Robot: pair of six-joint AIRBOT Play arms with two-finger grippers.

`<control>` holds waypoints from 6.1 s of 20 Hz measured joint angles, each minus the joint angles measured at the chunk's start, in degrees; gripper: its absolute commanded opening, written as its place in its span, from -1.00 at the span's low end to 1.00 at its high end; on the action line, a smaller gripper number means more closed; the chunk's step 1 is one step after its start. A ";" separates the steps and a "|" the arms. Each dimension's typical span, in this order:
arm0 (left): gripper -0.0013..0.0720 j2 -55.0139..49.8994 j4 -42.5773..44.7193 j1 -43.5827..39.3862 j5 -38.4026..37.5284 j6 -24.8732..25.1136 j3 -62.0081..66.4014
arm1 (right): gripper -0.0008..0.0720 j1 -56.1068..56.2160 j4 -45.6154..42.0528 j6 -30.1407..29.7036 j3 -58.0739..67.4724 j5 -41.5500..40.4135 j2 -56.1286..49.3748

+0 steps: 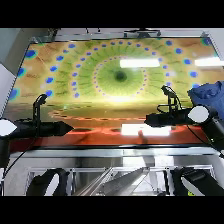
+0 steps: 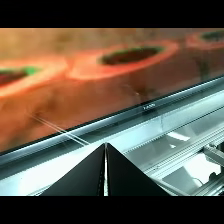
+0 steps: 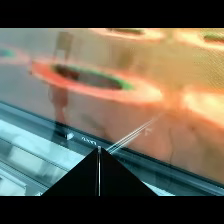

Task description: Fold the shirts.

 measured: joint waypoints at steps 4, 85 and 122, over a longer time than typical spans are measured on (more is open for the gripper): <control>-0.91 0.00 0.00 0.00 0.02 0.00 0.00 | -0.92 0.00 0.00 0.00 0.00 0.02 0.00; 0.94 -69.02 -0.61 -4.37 18.51 5.90 49.64 | 0.19 6.75 57.29 -40.65 0.13 -21.27 -39.56; -0.91 -23.37 -25.88 -9.62 -3.89 4.81 52.78 | -0.92 -9.20 14.95 -22.21 29.70 4.55 1.14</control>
